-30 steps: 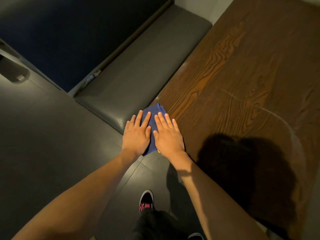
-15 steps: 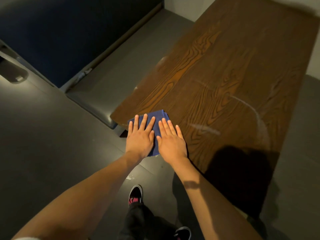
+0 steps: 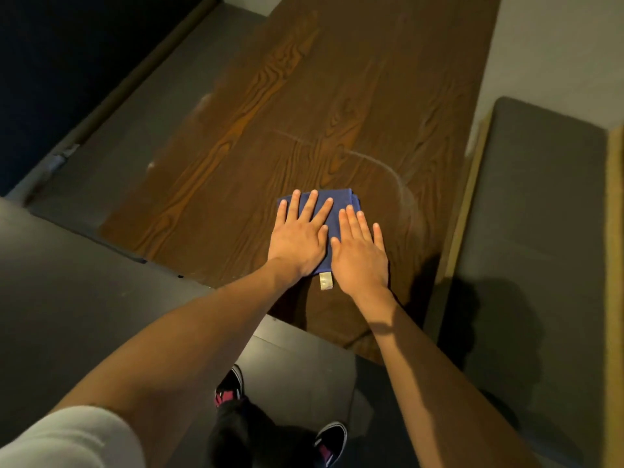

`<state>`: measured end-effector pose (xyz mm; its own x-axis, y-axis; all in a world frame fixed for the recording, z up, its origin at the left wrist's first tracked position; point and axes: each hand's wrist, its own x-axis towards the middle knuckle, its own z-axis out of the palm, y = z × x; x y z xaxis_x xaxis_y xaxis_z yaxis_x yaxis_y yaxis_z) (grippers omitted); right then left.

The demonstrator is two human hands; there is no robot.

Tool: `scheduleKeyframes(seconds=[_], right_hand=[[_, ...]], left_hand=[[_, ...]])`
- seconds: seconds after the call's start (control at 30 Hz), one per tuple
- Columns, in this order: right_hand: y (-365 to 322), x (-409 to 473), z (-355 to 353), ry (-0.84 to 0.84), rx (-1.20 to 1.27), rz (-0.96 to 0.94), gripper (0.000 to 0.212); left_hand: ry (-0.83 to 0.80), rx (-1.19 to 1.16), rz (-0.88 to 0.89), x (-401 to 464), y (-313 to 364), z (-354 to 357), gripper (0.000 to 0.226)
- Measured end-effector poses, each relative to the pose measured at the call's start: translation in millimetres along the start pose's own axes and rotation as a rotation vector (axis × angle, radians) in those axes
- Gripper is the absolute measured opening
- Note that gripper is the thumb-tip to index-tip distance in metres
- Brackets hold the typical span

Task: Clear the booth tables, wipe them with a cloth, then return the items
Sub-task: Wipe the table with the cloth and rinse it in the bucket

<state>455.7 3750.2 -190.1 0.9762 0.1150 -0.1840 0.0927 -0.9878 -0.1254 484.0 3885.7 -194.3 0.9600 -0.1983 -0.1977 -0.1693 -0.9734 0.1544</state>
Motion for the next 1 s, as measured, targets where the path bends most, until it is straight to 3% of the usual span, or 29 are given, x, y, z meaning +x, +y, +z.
scheduleKeyframes(seconds=[0.4,0.73,1.0], right_hand=[[119.9,-45.4,0.2,0.077,0.090,0.235,0.057],[109.9,-100.4,9.2,0.043,0.337,0.275,0.056],[77.1,-153.7,23.6,-0.039,0.250,0.260,0.050]], left_hand=[[-0.047,0.065,0.208,22.9,135.0,13.1,0.057],[-0.044,0.051,0.289,-29.5,141.3,24.0,0.057],[-0.075,0.084,0.271,-94.8,126.1,34.6,0.057]])
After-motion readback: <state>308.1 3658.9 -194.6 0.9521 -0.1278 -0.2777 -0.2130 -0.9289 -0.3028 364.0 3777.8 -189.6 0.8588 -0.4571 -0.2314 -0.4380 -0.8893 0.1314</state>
